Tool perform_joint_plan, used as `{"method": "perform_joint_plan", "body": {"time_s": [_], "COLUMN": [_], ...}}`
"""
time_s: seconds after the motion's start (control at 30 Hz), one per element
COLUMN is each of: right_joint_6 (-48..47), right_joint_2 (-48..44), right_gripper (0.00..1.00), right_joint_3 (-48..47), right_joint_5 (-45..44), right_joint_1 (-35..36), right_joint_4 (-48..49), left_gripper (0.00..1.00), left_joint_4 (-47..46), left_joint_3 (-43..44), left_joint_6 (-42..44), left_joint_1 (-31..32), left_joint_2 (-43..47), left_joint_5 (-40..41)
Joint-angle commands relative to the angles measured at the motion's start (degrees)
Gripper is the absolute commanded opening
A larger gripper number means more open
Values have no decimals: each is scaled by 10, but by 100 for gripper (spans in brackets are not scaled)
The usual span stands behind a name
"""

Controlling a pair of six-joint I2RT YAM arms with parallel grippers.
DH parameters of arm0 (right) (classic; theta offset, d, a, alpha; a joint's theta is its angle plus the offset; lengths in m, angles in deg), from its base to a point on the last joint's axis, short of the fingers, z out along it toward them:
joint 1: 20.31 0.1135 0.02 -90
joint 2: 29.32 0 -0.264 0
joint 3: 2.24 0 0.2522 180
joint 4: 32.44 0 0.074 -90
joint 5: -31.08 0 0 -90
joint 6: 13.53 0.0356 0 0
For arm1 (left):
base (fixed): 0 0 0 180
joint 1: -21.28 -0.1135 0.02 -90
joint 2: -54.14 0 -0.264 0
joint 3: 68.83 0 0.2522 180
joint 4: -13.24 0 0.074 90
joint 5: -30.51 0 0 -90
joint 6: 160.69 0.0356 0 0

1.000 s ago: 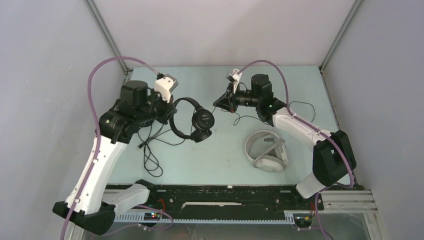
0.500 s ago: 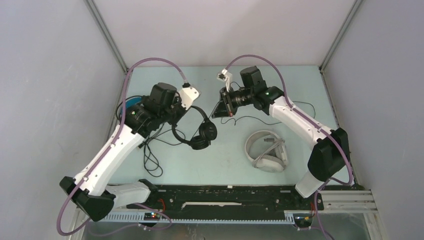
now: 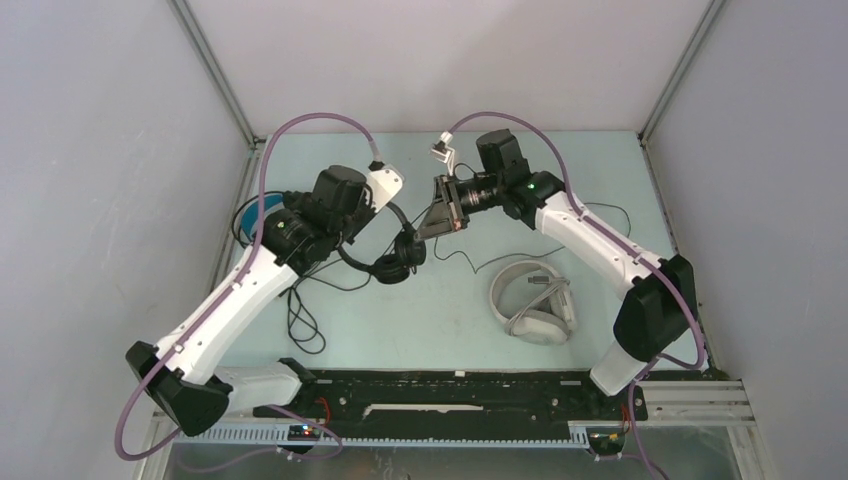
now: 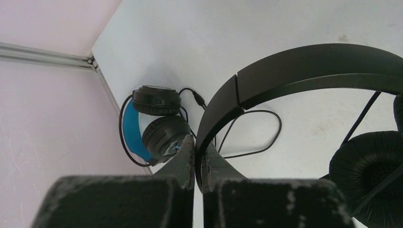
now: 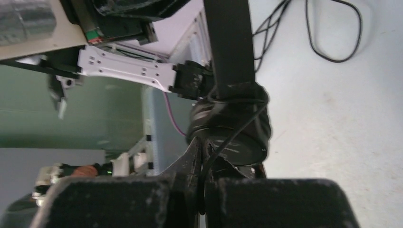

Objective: Wrap the headphones
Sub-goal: Wrap the headphones cable around the headphones.

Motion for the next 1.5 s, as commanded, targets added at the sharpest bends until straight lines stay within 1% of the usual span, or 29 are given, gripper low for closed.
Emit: {"method": "perform_joint_plan", "body": {"time_s": [0.0,0.03,0.07,0.17,0.27,0.37,0.47,0.63,0.67,0.73,0.8,0.83,0.93,1.07,1.2,1.3,1.47], "right_joint_6": [145,167,184,208,222,219,193,113,95,54,6,-20,-53,-112,-168,-199,-285], "right_joint_2": [-25,-27,-27,-21,-13,-11,-9,-24,-30,-39,-54,-62,-87,-117,-136,-134,-121], "right_gripper": [2,2,3,5,8,9,10,10,10,10,10,10,10,10,12,15,20], "right_joint_3": [28,36,40,41,41,41,41,53,57,65,84,102,152,194,244,273,335], "right_joint_5": [42,42,38,15,11,-17,-58,-126,-142,-167,-221,-239,-268,-311,-355,-367,-352], "right_joint_1": [-1,0,2,17,41,57,67,87,92,101,110,118,129,150,161,162,161], "right_joint_4": [162,201,219,248,295,312,302,259,238,231,235,259,319,356,388,421,531], "left_gripper": [0,0,0,0,0,0,0,0,0,0,0,0,0,0,0,0,0], "left_joint_4": [-35,-37,-40,-50,-48,-45,-34,-3,-1,-3,-12,-16,-27,-43,-38,-29,-22], "left_joint_3": [-4,-4,-4,-1,13,22,39,76,81,87,88,87,87,83,94,105,114], "left_joint_6": [-17,-23,-31,-70,-115,-154,-207,-340,-357,-385,-405,-414,-437,-469,-488,-497,-513], "left_joint_1": [3,3,3,2,2,0,-8,-52,-60,-72,-80,-83,-88,-110,-114,-116,-119], "left_joint_2": [-10,-12,-14,-20,-33,-44,-55,-62,-60,-54,-46,-42,-30,-10,8,17,30], "left_joint_5": [62,69,74,98,118,134,147,124,116,92,67,57,43,-7,-29,-47,-76]}}
